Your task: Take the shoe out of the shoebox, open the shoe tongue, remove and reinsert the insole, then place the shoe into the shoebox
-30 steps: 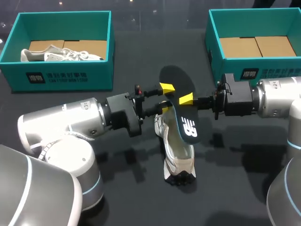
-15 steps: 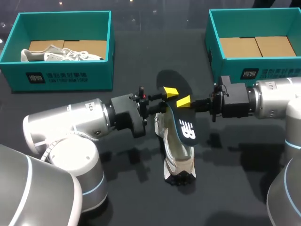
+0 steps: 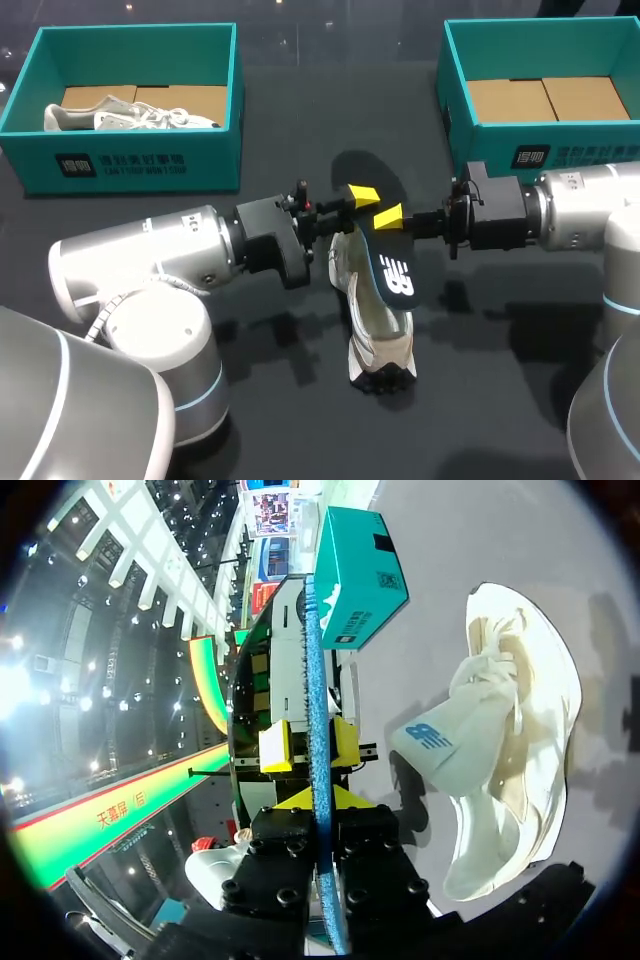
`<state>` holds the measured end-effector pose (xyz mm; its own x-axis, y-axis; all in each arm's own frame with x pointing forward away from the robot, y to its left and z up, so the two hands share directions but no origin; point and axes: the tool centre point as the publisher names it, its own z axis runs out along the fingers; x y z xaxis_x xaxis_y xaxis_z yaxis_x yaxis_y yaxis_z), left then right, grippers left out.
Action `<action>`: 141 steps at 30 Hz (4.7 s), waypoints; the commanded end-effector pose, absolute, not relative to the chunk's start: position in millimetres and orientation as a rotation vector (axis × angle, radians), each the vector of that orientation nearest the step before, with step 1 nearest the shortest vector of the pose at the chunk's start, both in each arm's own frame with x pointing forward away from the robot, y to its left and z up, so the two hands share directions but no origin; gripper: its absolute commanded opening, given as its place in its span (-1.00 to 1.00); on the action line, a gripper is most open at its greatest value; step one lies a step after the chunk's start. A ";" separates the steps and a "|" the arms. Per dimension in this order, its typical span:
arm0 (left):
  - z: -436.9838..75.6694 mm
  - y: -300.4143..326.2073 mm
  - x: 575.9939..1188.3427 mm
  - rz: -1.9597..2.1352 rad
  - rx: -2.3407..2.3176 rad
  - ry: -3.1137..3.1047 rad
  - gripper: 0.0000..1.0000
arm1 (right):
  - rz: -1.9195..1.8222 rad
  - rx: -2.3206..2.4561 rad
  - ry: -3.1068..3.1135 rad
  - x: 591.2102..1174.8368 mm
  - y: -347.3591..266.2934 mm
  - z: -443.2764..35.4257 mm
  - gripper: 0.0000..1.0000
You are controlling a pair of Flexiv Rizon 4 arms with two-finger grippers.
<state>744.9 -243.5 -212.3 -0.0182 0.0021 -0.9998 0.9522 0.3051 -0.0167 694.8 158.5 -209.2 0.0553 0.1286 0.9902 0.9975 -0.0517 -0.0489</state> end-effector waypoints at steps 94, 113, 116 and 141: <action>-208.5 -242.1 555.1 -1.704 1.248 1.719 -1.00 | -0.791 -0.594 -2.778 616.1 18.5 -285.6 1.00; -225.2 -252.4 557.7 -1.792 1.027 1.779 -1.00 | -0.662 -0.042 -3.022 632.2 64.6 -307.1 1.00; -221.0 -245.1 559.0 -1.800 1.010 1.786 -1.00 | -0.644 -0.010 -3.027 632.7 67.2 -311.1 1.00; -234.2 -224.5 571.1 -1.715 0.929 1.772 -1.00 | -0.658 0.151 -3.053 632.0 86.3 -343.6 1.00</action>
<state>575.6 -230.7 -236.5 -0.6425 0.1312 -0.7550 0.7585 -0.0309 -0.6509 630.9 80.5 -334.1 -0.9950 -0.1002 -0.0007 -0.0913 0.9043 0.4171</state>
